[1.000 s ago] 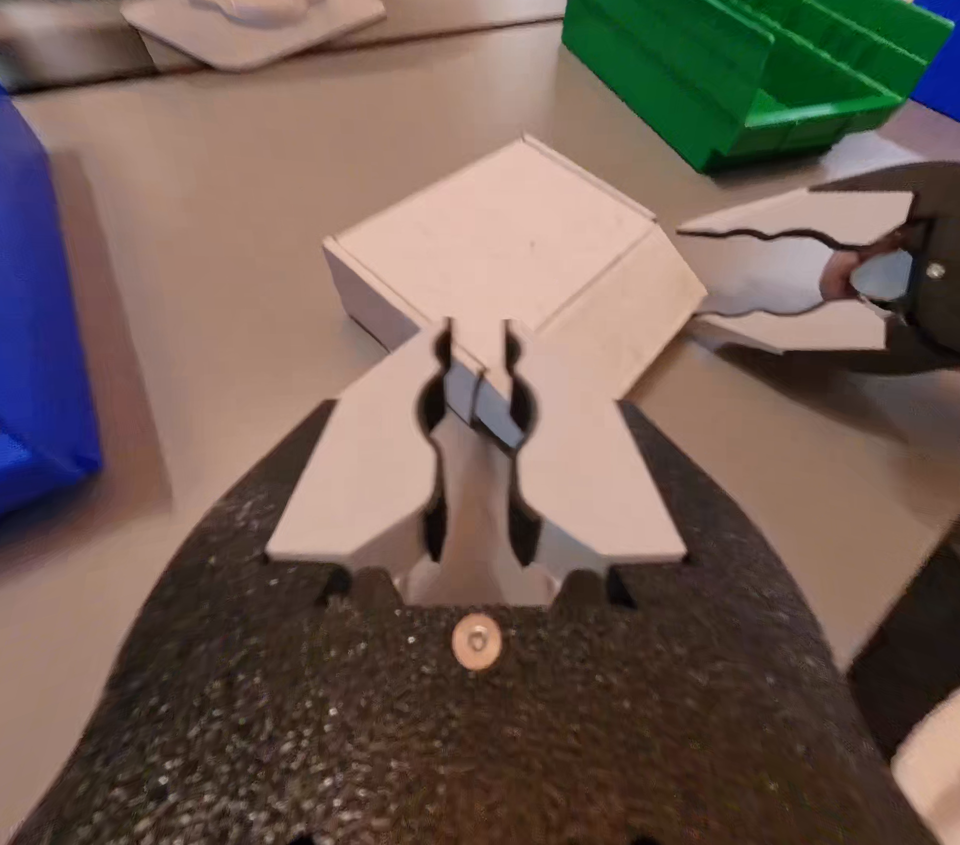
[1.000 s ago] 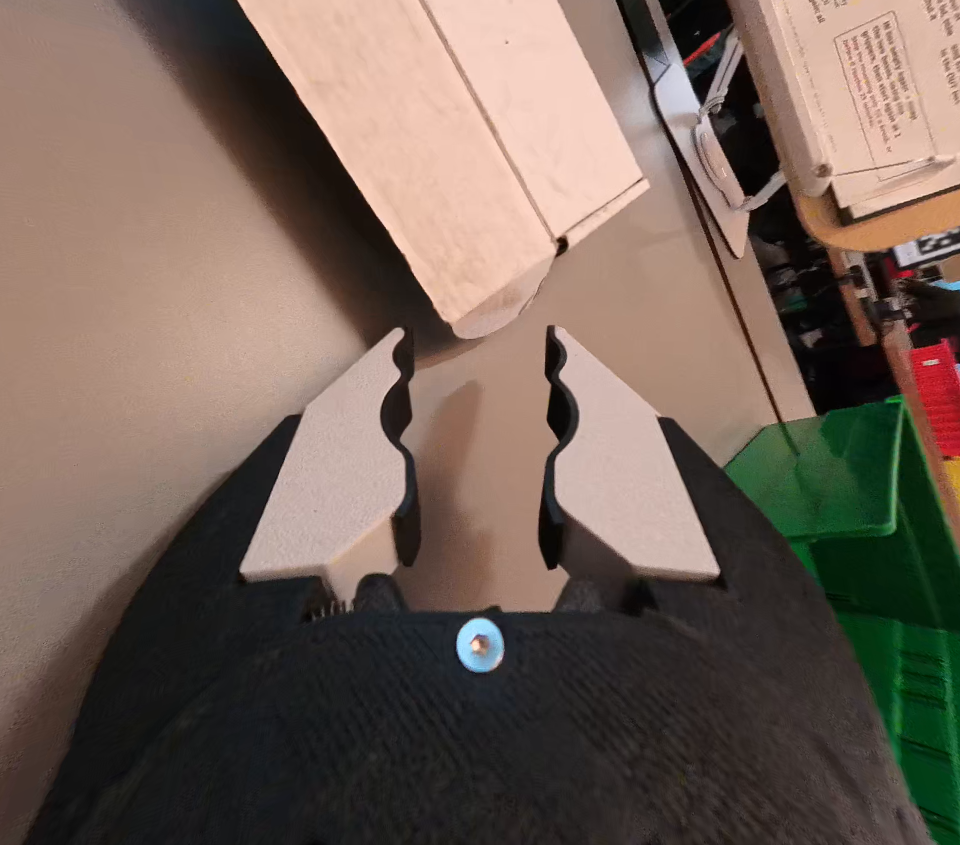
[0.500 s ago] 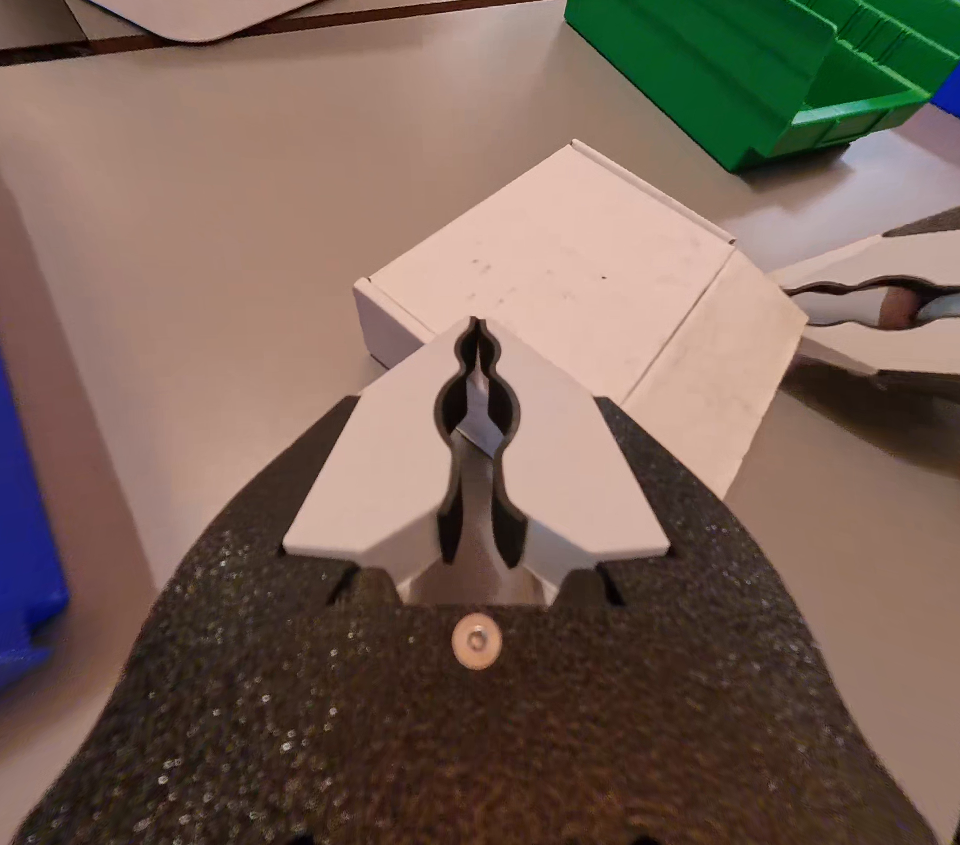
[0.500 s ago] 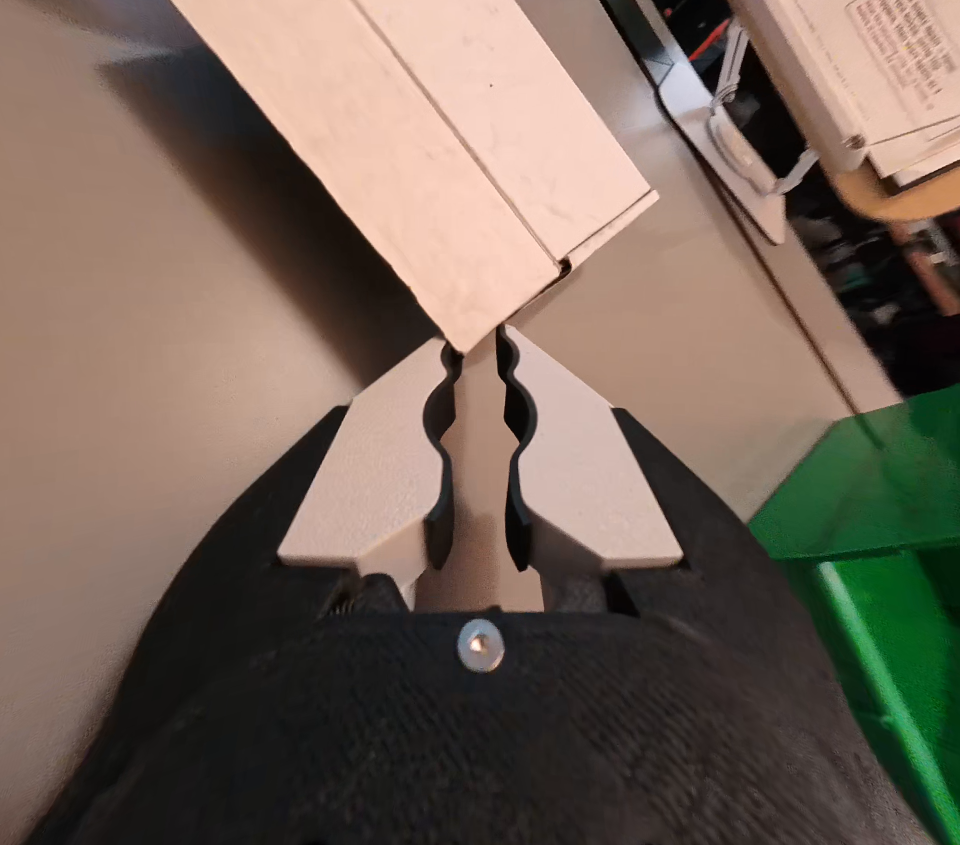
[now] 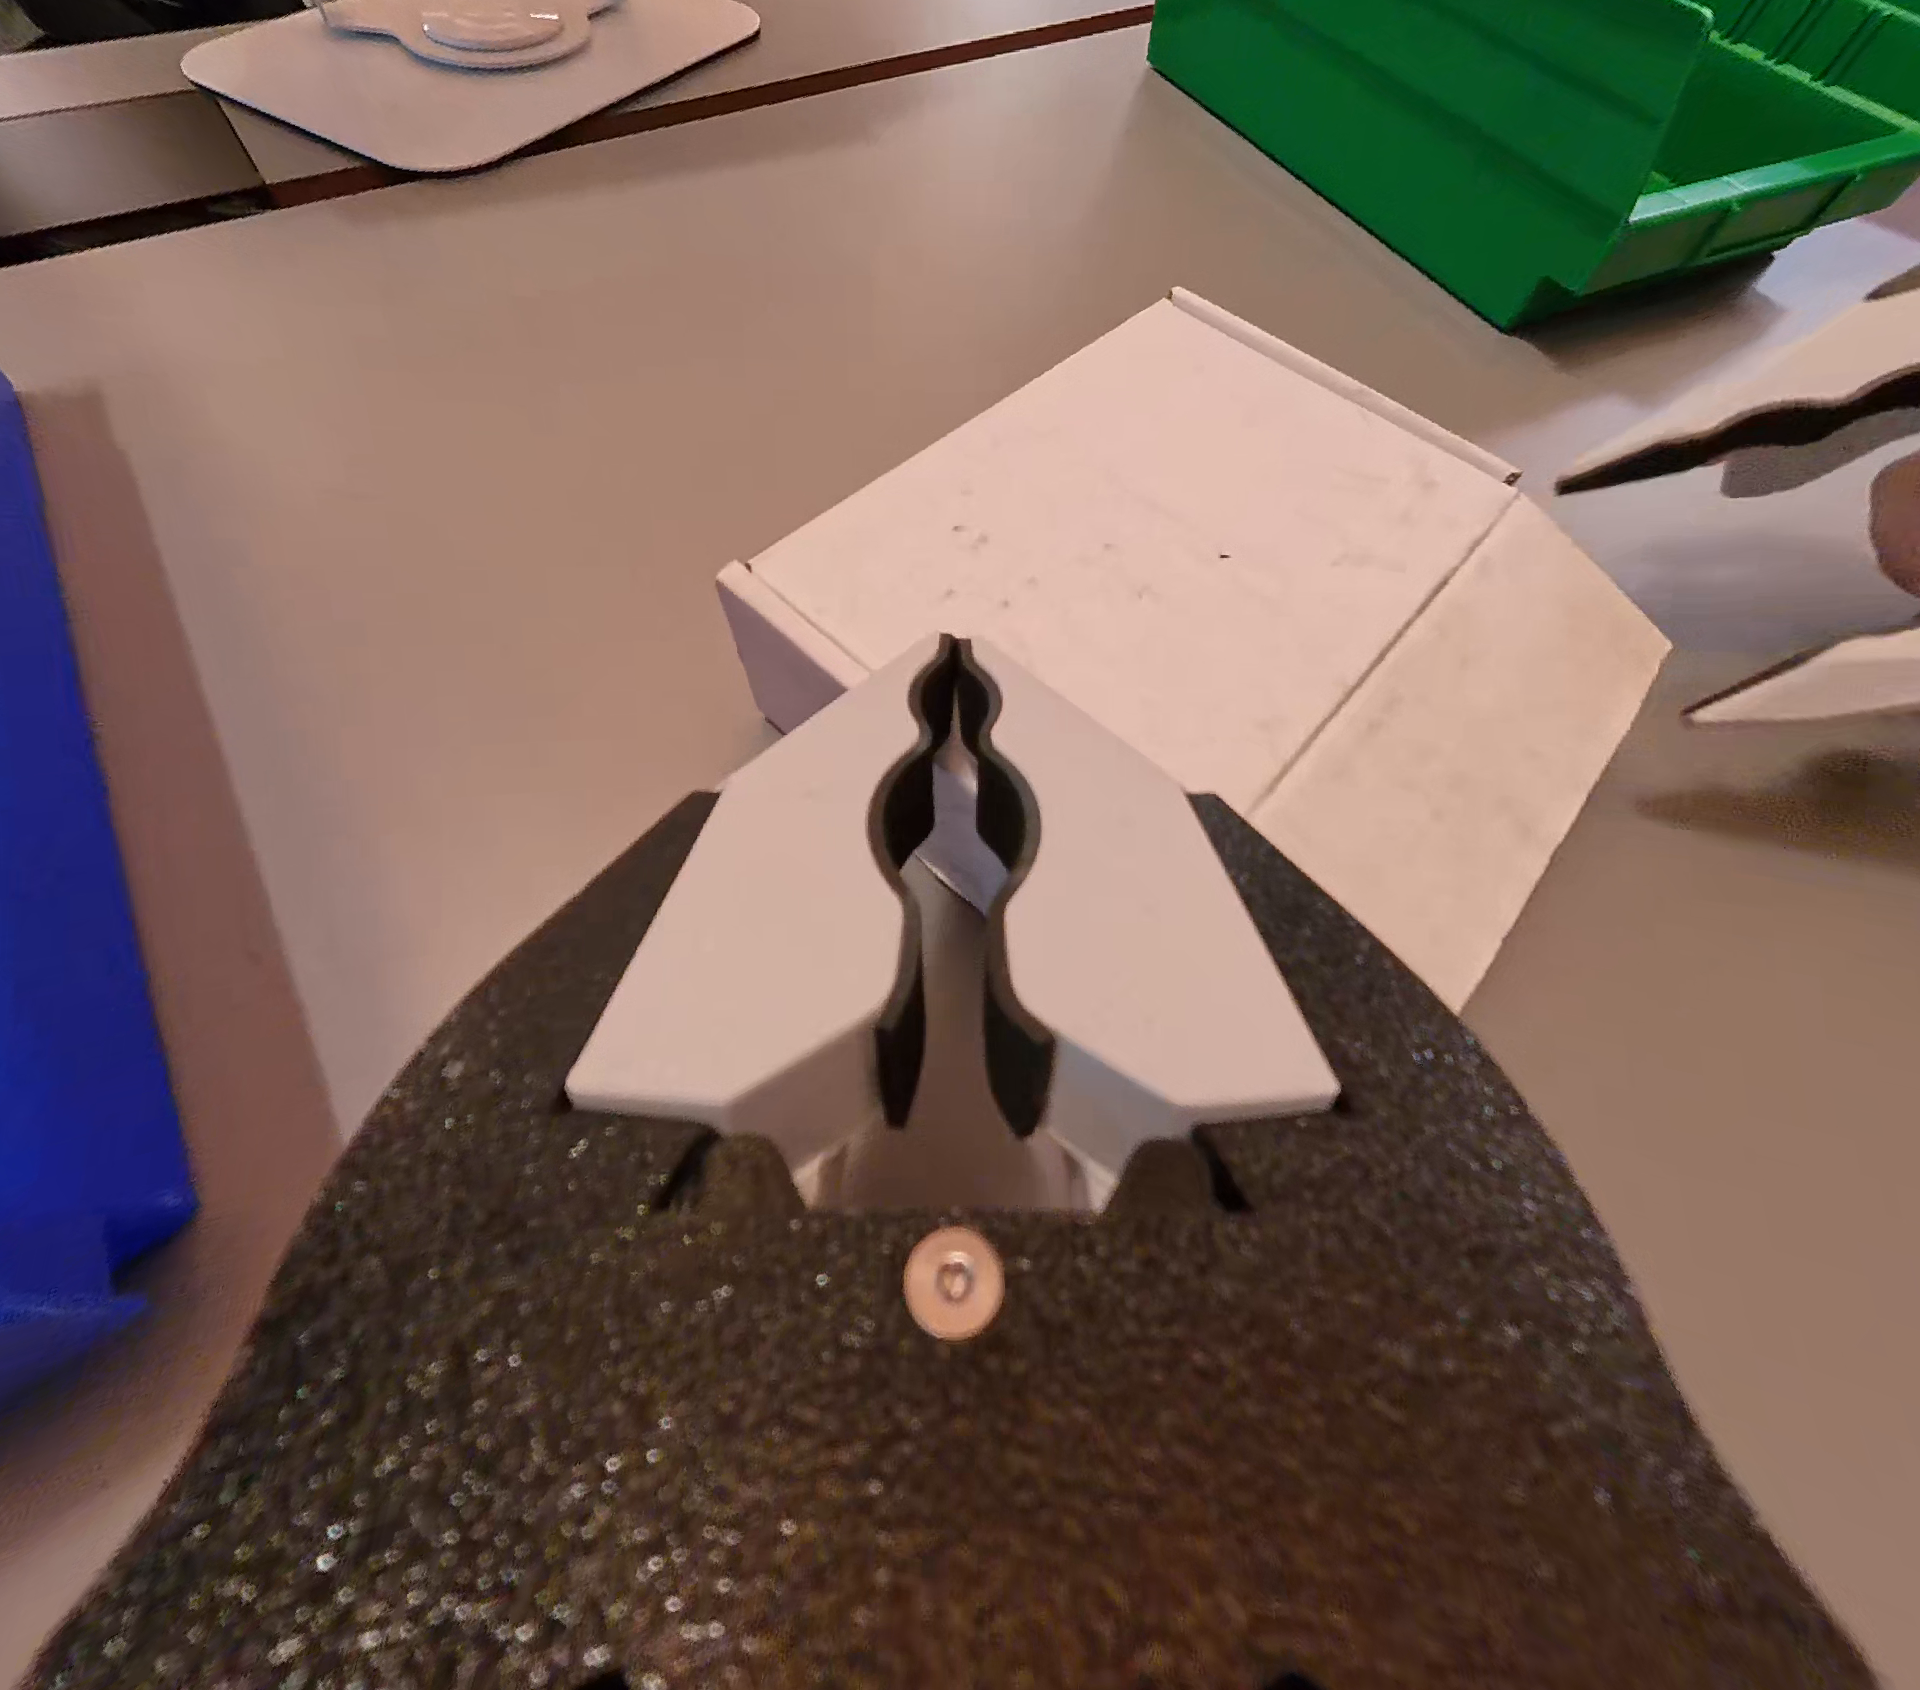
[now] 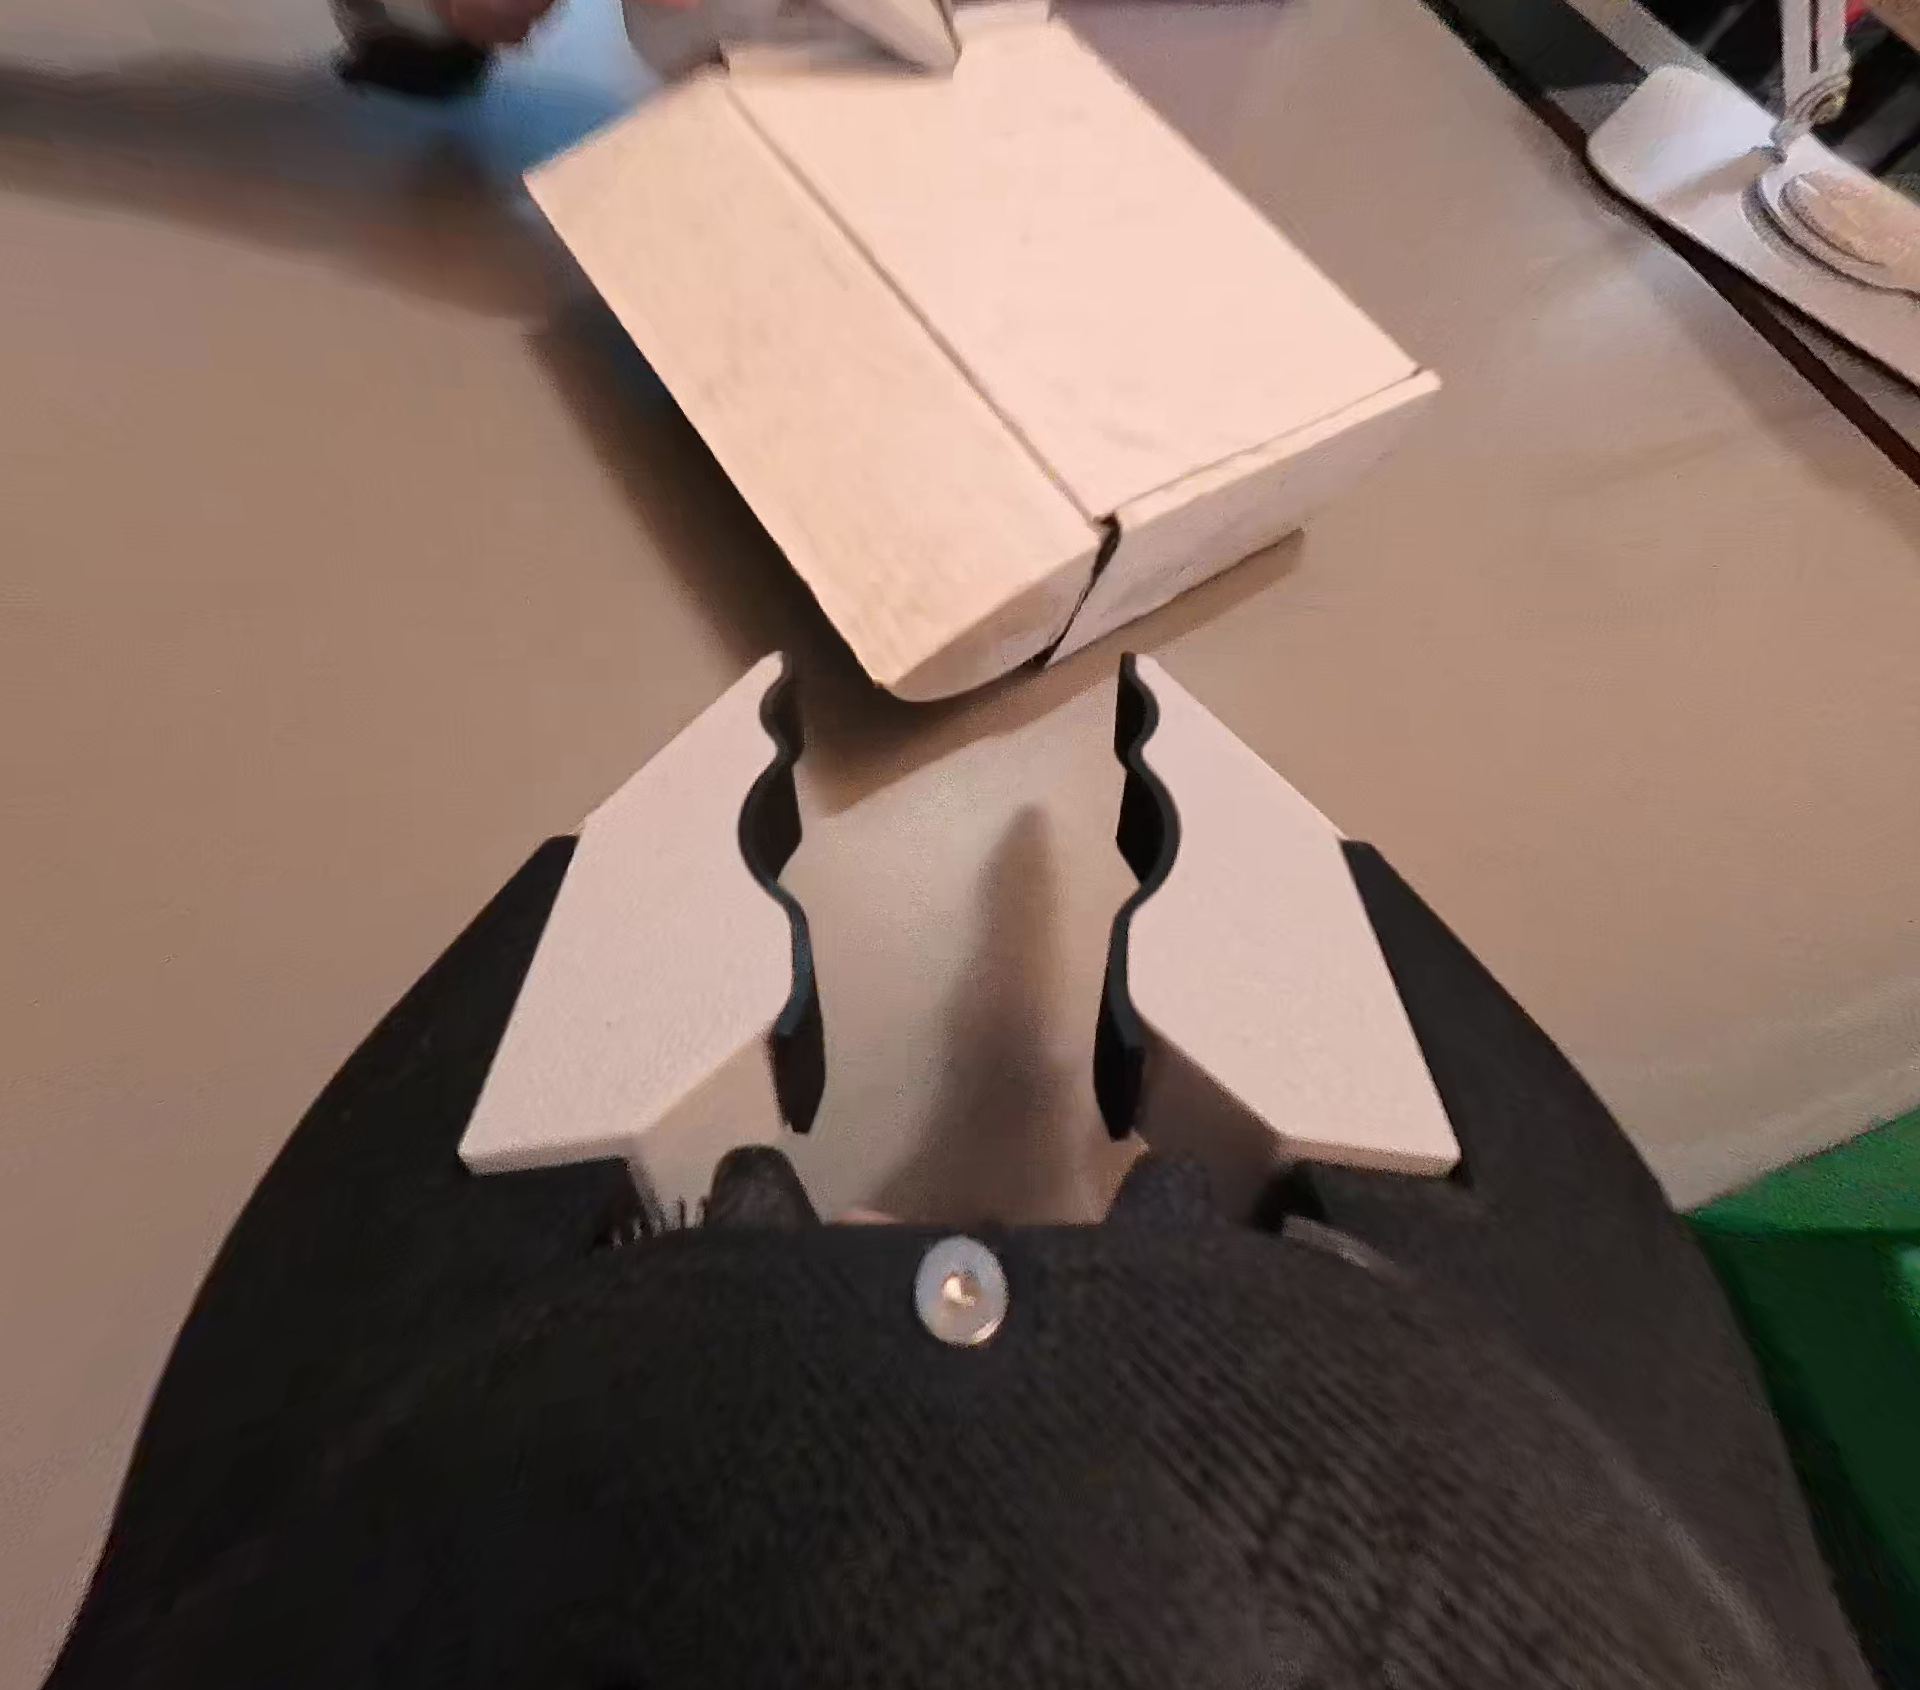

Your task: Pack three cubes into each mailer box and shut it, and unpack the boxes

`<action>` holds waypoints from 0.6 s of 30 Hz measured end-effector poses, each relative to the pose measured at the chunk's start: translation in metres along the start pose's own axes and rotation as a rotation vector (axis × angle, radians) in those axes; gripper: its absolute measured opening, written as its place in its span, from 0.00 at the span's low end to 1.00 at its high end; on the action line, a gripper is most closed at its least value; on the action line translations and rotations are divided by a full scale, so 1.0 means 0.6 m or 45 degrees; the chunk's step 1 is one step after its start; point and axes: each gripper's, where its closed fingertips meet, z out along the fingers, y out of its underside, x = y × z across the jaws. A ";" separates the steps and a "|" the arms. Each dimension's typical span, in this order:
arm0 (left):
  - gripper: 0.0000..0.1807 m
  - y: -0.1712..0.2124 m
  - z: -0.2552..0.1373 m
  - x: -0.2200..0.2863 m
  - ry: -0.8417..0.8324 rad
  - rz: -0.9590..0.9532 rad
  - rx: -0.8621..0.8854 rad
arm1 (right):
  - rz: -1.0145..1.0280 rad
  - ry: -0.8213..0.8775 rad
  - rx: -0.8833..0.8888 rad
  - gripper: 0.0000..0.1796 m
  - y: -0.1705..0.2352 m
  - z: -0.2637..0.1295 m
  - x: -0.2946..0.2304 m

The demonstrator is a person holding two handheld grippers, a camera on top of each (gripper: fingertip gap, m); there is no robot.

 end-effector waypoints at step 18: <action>0.13 -0.024 -0.067 -0.002 0.202 -0.166 0.115 | 0.320 -0.184 0.029 0.46 -0.011 0.016 0.010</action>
